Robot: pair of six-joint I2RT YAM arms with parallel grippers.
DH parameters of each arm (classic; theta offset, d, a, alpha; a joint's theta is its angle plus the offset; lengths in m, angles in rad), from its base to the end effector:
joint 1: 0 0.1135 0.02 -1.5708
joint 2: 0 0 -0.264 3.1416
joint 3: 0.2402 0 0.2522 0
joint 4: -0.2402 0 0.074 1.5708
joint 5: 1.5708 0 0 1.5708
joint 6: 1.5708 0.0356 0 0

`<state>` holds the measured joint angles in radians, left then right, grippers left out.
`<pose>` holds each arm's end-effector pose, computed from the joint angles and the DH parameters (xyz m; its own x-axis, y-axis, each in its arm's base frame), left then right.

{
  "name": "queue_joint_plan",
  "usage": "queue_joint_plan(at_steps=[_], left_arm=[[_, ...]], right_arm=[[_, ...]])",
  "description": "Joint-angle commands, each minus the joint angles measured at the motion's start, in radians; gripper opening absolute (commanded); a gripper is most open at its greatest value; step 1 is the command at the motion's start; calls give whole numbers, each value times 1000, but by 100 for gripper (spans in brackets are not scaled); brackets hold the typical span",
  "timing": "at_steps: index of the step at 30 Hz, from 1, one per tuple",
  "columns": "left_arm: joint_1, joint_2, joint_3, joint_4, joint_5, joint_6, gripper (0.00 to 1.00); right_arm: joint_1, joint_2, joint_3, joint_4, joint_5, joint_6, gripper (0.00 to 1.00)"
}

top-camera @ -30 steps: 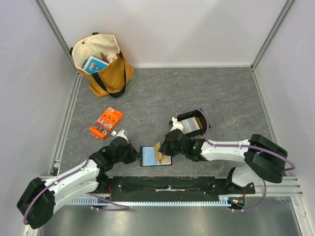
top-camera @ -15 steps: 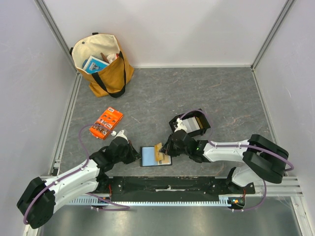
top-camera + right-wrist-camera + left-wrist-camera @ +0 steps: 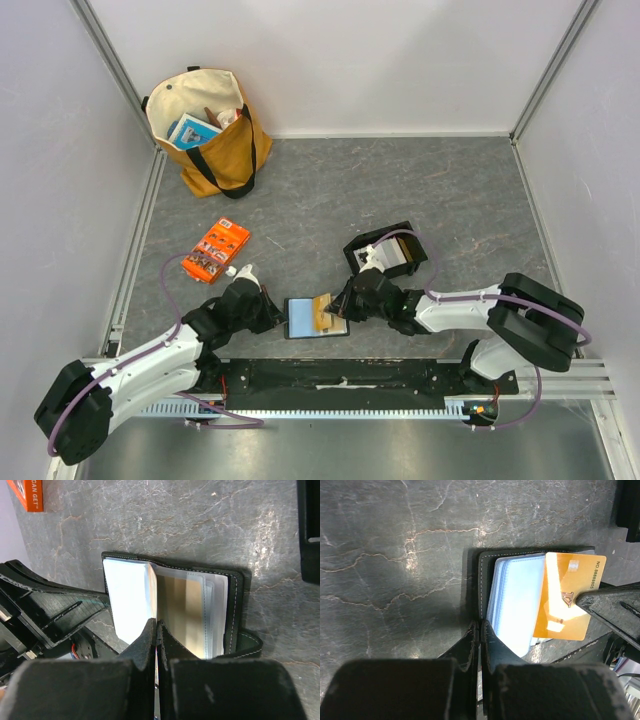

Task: Put the credit cards into the card holder
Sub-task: Insert the credit card into the card holder.

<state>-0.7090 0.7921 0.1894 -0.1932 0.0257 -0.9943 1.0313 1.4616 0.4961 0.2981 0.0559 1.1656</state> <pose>0.1110 -0.0964 0.1337 -0.8527 -0.3727 -0.3660 -0.0924 0.7972 -0.5966 0.1383 0.2272 0.1408 -0.8919 0.2967 -0.3414 -0.0366 0.7051 0.7082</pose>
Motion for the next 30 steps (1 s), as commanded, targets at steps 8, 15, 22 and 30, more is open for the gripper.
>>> queue_joint_plan(at_steps=[8,15,22,30], left_arm=[[-3,-11,7,-15,-21,6,2],[-3,-25,7,-32,-55,-3,2],[-3,-16,13,-35,-60,0,2],[-3,4,7,-6,-41,3,2]], right_arm=[[15,66,-45,110,-77,74,0],[38,45,-56,61,-68,89,0],[38,81,-18,13,-102,68,0],[36,163,13,110,-105,63,0]])
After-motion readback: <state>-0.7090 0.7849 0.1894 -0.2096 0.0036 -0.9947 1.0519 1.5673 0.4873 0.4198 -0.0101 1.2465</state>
